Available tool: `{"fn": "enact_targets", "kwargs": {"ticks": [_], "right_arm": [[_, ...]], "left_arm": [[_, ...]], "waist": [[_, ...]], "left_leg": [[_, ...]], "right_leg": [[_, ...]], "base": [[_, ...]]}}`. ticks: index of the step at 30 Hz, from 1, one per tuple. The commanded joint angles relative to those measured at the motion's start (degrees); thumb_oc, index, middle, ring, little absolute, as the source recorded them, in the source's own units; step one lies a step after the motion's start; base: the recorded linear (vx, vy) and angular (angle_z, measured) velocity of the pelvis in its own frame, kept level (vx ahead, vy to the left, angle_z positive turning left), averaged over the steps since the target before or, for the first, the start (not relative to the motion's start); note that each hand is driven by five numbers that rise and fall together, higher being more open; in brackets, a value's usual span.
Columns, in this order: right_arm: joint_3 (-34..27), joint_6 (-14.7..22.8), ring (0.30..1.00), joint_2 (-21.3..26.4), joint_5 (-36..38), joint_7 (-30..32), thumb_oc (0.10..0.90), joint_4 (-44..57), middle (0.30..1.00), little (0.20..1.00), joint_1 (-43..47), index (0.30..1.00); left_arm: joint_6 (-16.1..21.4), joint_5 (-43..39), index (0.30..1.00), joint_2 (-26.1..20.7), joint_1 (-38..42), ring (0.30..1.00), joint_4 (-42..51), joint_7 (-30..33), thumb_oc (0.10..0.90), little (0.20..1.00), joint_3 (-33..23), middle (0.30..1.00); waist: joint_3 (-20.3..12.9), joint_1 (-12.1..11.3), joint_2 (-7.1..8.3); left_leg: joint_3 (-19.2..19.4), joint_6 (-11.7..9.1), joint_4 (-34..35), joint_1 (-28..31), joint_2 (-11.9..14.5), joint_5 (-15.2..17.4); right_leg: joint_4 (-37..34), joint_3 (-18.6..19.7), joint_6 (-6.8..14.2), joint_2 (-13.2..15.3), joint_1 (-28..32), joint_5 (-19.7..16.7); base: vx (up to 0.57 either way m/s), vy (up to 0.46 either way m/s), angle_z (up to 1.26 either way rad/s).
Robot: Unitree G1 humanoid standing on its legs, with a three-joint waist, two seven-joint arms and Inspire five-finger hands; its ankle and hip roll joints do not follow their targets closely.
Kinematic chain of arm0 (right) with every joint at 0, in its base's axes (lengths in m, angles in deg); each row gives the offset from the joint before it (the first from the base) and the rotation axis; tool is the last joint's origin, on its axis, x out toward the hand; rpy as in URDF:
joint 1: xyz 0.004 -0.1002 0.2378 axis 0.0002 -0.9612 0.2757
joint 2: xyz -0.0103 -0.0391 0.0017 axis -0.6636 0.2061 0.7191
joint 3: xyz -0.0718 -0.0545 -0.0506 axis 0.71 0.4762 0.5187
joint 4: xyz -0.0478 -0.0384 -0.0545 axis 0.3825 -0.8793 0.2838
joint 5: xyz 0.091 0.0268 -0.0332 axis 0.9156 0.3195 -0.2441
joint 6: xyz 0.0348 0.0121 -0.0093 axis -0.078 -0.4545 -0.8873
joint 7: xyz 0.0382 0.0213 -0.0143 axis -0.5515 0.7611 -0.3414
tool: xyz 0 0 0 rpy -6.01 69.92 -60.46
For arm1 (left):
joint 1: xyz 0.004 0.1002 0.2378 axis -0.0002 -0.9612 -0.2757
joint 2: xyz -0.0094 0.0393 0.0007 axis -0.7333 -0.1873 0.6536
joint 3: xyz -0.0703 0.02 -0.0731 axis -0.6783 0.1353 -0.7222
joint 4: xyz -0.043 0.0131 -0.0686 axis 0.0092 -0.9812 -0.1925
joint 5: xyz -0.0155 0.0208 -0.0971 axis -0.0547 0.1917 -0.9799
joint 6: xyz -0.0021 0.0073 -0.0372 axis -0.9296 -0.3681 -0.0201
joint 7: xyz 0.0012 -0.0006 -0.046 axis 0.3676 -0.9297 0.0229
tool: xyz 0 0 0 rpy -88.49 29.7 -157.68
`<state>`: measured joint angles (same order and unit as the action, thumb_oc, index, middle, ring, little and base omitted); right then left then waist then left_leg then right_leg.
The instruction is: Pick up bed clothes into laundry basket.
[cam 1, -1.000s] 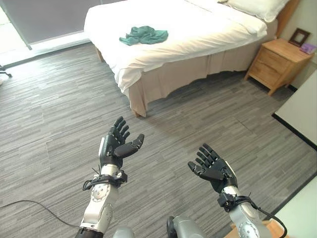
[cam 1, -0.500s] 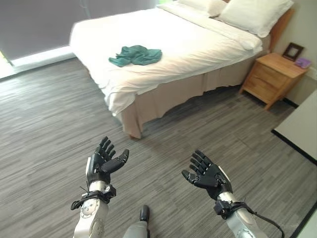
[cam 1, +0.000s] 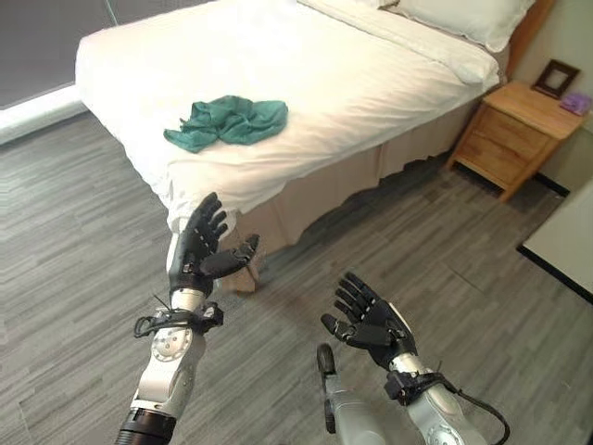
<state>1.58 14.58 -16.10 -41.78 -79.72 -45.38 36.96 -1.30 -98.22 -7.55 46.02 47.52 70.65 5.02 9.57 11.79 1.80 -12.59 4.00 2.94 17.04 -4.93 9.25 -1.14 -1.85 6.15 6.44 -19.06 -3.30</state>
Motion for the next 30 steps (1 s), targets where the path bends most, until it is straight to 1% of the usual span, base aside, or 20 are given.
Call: {"fn": "enact_targets", "kwargs": {"ticks": [1, 2, 3, 4, 5, 6, 8, 9, 10, 12, 13, 17, 19, 20, 21, 23, 25, 26, 27, 30], "right_arm": [[-2.92, 3.93, 0.9, 2.36, 1.03, -2.65, 0.8, 3.83, 0.9, 0.9, 3.65, 0.9], [-2.87, 4.24, 0.9, 2.88, 1.41, -3.13, 0.8, 3.84, 0.9, 0.9, 3.96, 0.9], [-2.49, 4.28, 0.9, 3.3, 1.91, -2.3, 0.8, 2.91, 0.9, 0.9, 5.23, 0.9], [-1.37, 4.74, 0.9, 4.32, 1.86, -0.99, 0.8, 1.96, 0.9, 0.9, 7.81, 0.9], [-1.17, 5.75, 0.9, 4.56, 2.01, 0.33, 0.8, 1.78, 0.9, 0.9, 9.76, 0.9], [-0.68, 5.98, 0.9, 4.92, 1.25, 0.89, 0.8, 1.82, 0.9, 0.9, 11.64, 0.9], [1.31, 6.91, 0.9, 5.77, -0.14, 2.01, 0.8, 1.58, 0.9, 0.9, 16.5, 0.9], [1.31, 6.92, 0.9, 5.75, -0.14, 2.01, 0.8, 1.57, 0.9, 0.9, 16.51, 0.9], [2.97, 7.35, 0.9, 6.94, -2.76, 2.61, 0.8, 1.7, 0.9, 0.9, 20.62, 0.9], [3.41, 7.45, 0.9, 7.15, -4.29, 3.1, 0.8, 1.24, 0.9, 0.9, 22.64, 0.9], [3.9, 7.3, 0.9, 6.68, -4.21, 2.88, 0.8, 1.0, 0.9, 0.9, 23.22, 0.9], [1.99, 7.11, 0.9, 6.13, -2.98, 2.35, 0.8, 1.68, 0.9, 0.9, 20.48, 0.9], [0.84, 6.73, 0.9, 5.78, -2.95, 1.96, 0.8, 2.65, 0.9, 0.9, 18.11, 0.9], [0.75, 6.58, 0.9, 5.71, -3.32, 1.93, 0.8, 3.12, 0.9, 0.9, 17.62, 0.9], [1.87, 5.82, 0.9, 4.88, -4.05, 1.85, 0.8, 3.17, 0.9, 0.9, 16.8, 0.9], [2.57, 5.59, 0.9, 4.34, -4.14, 2.09, 0.8, 2.55, 0.9, 0.9, 16.98, 0.9], [3.78, 5.15, 0.9, 3.71, -4.27, 1.34, 0.8, 1.9, 0.9, 0.9, 18.41, 0.9], [4.4, 5.32, 0.9, 3.5, -5.09, 1.35, 0.8, 1.87, 0.9, 0.9, 18.93, 0.9], [4.8, 5.07, 0.9, 3.42, -4.98, 1.13, 0.8, 2.38, 0.9, 0.9, 18.95, 0.9], [4.98, 4.93, 0.9, 3.39, -4.84, 0.63, 0.8, 2.02, 0.9, 0.9, 18.33, 0.9]], "left_arm": [[5.63, 2.39, 0.9, -1.99, 5.41, 0.9, 6.76, -2.83, 0.8, 0.9, -0.01, 0.9], [5.6, 2.3, 0.9, -1.18, 5.31, 0.9, 6.95, -2.95, 0.8, 0.9, 0.58, 0.9], [5.46, 1.93, 0.9, -0.27, 5.12, 0.9, 6.61, -2.51, 0.8, 0.9, 0.27, 0.9], [5.41, 0.76, 0.9, 0.45, 5.33, 0.9, 6.14, -1.53, 0.8, 0.9, 0.2, 0.9], [6.16, -0.52, 0.9, 1.08, 5.62, 0.9, 4.85, -0.08, 0.8, 0.9, 0.06, 0.9], [6.6, -0.93, 0.9, 1.45, 5.84, 0.9, 4.32, 0.69, 0.8, 0.9, -0.13, 0.9], [7.59, -0.93, 0.9, 2.59, 5.65, 0.9, 3.74, 3.62, 0.8, 0.9, -0.3, 0.9], [7.59, -0.93, 0.9, 2.57, 5.66, 0.9, 3.74, 3.62, 0.8, 0.9, -0.3, 0.9], [8.49, -1.0, 0.9, 2.82, 3.91, 0.9, 3.31, 4.73, 0.8, 0.9, -1.68, 0.9], [8.54, -1.73, 0.9, 3.75, 1.54, 0.9, 3.84, 4.42, 0.8, 0.9, -2.31, 0.9], [8.46, -2.21, 0.9, 4.27, 0.2, 0.9, 3.44, 4.4, 0.8, 0.9, -2.7, 0.9], [7.48, -1.34, 0.9, 3.93, -2.31, 0.9, 4.59, 3.03, 0.8, 0.9, -2.59, 0.9], [7.02, -0.83, 0.9, 3.83, -2.47, 0.9, 4.38, 2.74, 0.8, 0.9, -2.08, 0.9], [6.96, -0.51, 0.9, 3.79, -2.41, 0.9, 4.06, 2.94, 0.8, 0.9, -1.81, 0.9], [6.56, 0.71, 0.9, 3.0, -3.21, 0.9, 4.7, 3.17, 0.8, 0.9, -1.74, 0.9], [6.43, 0.83, 0.9, 2.6, -3.42, 0.9, 5.09, 3.04, 0.8, 0.9, -1.88, 0.9], [6.75, 0.91, 0.9, 1.14, -3.44, 0.9, 6.58, 1.97, 0.8, 0.9, -1.67, 0.9], [6.85, 1.14, 0.9, 0.48, -2.74, 0.9, 6.16, 1.73, 0.8, 0.9, -0.91, 0.9], [6.56, 0.87, 0.9, -0.15, -2.63, 0.9, 4.98, 1.12, 0.8, 0.9, 0.22, 0.9], [6.07, 0.32, 0.9, 0.25, -3.35, 0.9, 3.63, 0.55, 0.8, 0.9, 1.39, 0.9]], "waist": [[-6.6, 3.12, 1.06], [-8.03, 4.51, 0.67], [-8.13, 3.48, 1.42], [-7.11, 1.29, 2.03], [-5.7, 0.11, 3.3], [-4.66, -1.52, 3.89], [-3.58, -4.96, 4.47], [-3.57, -4.99, 4.56], [-4.01, -6.33, 4.5], [-4.12, -6.93, 3.73], [-4.34, -6.95, 3.41], [-5.13, -5.23, 3.2], [-5.89, -3.79, 2.39], [-6.0, -3.46, 2.02], [-5.57, -2.93, 1.31], [-5.2, -2.92, 1.14], [-4.11, -3.31, 1.67], [-3.48, -3.47, 1.57], [-3.4, -3.95, 1.47], [-4.45, -4.08, 1.88]], "left_leg": [[3.09, -9.28, -9.56, 4.79, 7.92, -0.27], [6.37, -12.7, -20.32, 1.98, 11.31, -8.4], [7.92, -13.37, -32.71, -3.87, 11.64, -13.77], [7.35, -12.85, -44.19, -10.71, 9.92, -14.24], [9.17, -11.41, -50.18, -16.55, 10.52, -13.74], [11.0, -10.13, -49.91, -19.71, 10.93, -12.45], [13.68, -10.05, -42.27, -23.41, 10.59, -11.9], [13.74, -10.04, -42.13, -23.34, 10.51, -11.99], [14.46, -10.46, -34.3, -23.25, 11.87, -11.77], [13.95, -10.57, -28.25, -19.78, 11.83, -10.57], [13.84, -10.45, -23.91, -18.13, 11.65, -9.82], [18.09, -10.92, -19.17, -13.95, 13.03, -8.3], [21.81, -10.6, -9.09, -10.75, 13.3, -6.89], [21.19, -9.85, -4.86, -9.41, 11.95, -5.55], [18.09, -8.24, -0.17, -7.67, 9.28, -4.81], [18.05, -7.8, 0.9, -7.73, 8.73, -5.27], [17.34, -6.97, 0.55, -8.84, 7.81, -5.92], [16.03, -6.55, -0.59, -9.91, 7.82, -5.71], [13.17, -5.78, -1.81, -12.64, 7.01, -6.39], [10.28, -5.31, -2.93, -14.4, 6.12, -6.48]], "right_leg": [[1.75, -3.66, 3.12, 2.62, 0.69, -9.2], [2.78, -3.79, 1.69, 2.11, 2.22, -9.23], [2.02, -3.81, -0.1, 1.61, 5.83, -7.88], [0.31, -2.66, -1.96, 0.07, 9.77, -6.66], [-0.98, -1.67, -2.99, -0.25, 12.46, -6.24], [-2.13, -0.53, -3.07, -0.96, 14.63, -5.92], [-3.56, 0.97, -2.41, -1.8, 17.38, -4.77], [-3.56, 1.02, -2.39, -1.72, 17.38, -4.77], [-3.86, 2.05, -1.53, -2.29, 18.15, -3.82], [-3.86, 3.07, -1.48, -3.06, 18.77, -2.95], [-3.86, 3.56, -1.32, -3.33, 18.99, -2.81], [-3.69, 1.64, -0.7, -1.63, 18.89, -2.84], [-3.5, -0.62, 0.67, 0.01, 18.09, -3.17], [-3.2, -1.05, 1.37, 0.57, 17.03, -3.82], [-2.34, -0.69, 3.3, 1.67, 13.47, -7.21], [-1.87, -0.49, 3.89, 1.98, 12.5, -7.21], [1.51, 4.41, 4.81, 2.13, 10.11, -7.31], [4.41, 9.88, 4.8, 0.59, 9.91, -5.59], [8.21, 17.91, 3.82, -2.87, 11.42, -2.02], [7.38, 20.59, 1.81, -5.11, 14.74, 1.36]], "base": [[0.59, -0.334, 0.5], [0.81, -0.506, 0.41], [0.64, -0.455, 0.59], [0.5, -0.454, 0.66], [0.41, -0.365, 0.17], [0.32, -0.286, -0.55], [0.32, -0.121, -0.82], [0.37, -0.03, -0.83], [0.33, 0.001, -0.85], [0.31, 0.035, -0.86], [0.18, 0.049, -0.62], [0.03, 0.075, -0.02], [-0.07, 0.193, 0.57], [-0.14, 0.26, 0.6], [-0.1, 0.187, 0.63], [-0.15, 0.166, 0.55], [-0.26, 0.11, 0.56], [-0.35, 0.108, 0.67], [-0.29, 0.126, 0.62], [-0.12, 0.068, 0.85]]}}
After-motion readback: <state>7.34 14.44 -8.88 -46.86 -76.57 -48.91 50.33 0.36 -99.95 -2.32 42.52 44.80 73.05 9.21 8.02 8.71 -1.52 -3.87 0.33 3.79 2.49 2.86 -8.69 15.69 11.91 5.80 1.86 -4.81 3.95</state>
